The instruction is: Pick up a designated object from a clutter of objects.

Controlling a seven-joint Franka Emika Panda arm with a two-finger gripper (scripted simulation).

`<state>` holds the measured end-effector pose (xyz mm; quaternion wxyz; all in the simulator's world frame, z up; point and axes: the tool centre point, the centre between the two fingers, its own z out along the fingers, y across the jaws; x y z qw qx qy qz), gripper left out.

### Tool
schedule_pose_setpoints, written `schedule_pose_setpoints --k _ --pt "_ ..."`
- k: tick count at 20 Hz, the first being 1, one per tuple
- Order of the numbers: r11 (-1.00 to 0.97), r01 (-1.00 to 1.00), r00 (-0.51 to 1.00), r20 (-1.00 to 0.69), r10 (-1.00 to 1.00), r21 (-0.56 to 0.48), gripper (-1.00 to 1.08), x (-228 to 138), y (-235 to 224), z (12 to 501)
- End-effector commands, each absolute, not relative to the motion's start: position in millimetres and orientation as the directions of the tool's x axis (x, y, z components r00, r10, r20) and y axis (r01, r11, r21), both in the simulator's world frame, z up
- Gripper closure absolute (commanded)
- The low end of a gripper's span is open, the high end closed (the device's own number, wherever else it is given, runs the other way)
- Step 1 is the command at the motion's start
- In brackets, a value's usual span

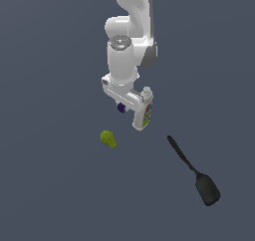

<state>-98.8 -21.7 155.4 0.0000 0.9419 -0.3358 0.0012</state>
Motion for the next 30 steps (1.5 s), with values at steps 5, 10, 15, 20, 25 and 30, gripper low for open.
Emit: schedule_pose_setpoints --k 5,10,15,20,25,30 --pt "-0.774 -0.633 0.774 0.004 -0.633 0.002 1.08 -111.6 9.7 210.1" --pt "-0.774 -0.634 0.774 0.005 -0.634 0.003 1.08 -120.8 35.0 253.0" --pt "-0.774 -0.634 0.774 0.004 -0.634 0.003 1.08 -129.2 59.8 294.5" --pt "-0.774 -0.633 0.774 0.002 -0.633 0.002 1.08 -135.5 80.7 329.4" --pt "-0.774 -0.633 0.774 0.001 -0.633 0.001 1.08 -139.2 96.0 354.5" --pt "-0.774 -0.633 0.774 0.000 -0.633 0.000 1.08 -140.5 104.3 368.4"
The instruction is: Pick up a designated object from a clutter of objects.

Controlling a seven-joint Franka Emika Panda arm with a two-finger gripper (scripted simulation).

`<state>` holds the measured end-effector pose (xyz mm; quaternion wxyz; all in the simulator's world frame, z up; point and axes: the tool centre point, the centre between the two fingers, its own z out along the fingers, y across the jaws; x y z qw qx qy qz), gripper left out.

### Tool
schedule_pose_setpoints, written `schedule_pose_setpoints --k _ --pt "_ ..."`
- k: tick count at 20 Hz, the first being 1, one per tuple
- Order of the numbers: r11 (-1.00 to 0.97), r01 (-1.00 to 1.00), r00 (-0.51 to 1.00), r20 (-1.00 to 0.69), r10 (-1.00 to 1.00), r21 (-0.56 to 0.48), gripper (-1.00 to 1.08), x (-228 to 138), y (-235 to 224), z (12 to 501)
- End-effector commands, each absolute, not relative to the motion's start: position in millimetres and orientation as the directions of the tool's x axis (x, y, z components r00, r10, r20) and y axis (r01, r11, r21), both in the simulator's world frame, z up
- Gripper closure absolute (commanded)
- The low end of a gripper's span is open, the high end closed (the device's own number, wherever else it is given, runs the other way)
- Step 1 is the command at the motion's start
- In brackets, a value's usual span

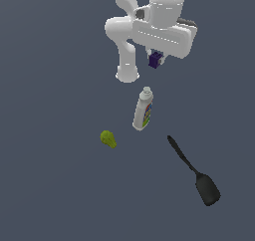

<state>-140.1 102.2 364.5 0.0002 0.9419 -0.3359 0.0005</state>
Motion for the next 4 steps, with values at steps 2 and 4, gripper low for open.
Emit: schedule_pose_setpoints --k 2,4 --pt "-0.774 -0.633 0.774 0.000 -0.633 0.000 1.08 -140.3 105.9 370.6" --pt "-0.774 -0.633 0.774 0.000 -0.633 0.000 1.08 -140.0 106.3 371.2"
